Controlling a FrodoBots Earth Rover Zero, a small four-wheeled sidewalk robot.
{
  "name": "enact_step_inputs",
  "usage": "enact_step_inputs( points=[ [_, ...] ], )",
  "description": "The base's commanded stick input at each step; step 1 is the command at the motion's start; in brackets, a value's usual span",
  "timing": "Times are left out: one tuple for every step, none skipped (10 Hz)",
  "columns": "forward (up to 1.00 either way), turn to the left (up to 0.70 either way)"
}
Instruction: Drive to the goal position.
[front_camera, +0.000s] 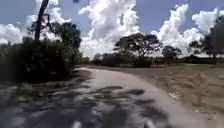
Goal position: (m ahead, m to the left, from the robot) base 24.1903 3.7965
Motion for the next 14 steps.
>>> enact_step_inputs(
  points=[
    [1.0, 0.0],
    [1.0, 0.0],
    [1.0, 0.0],
    [1.0, 0.0],
    [1.0, 0.0],
    [1.0, 0.0],
    [1.0, 0.0],
    [1.0, 0.0],
    [1.0, 0.0],
    [1.0, 0.0],
    [1.0, 0.0],
    [1.0, 0.0],
    [1.0, 0.0],
    [1.0, 0.0]
  ],
)
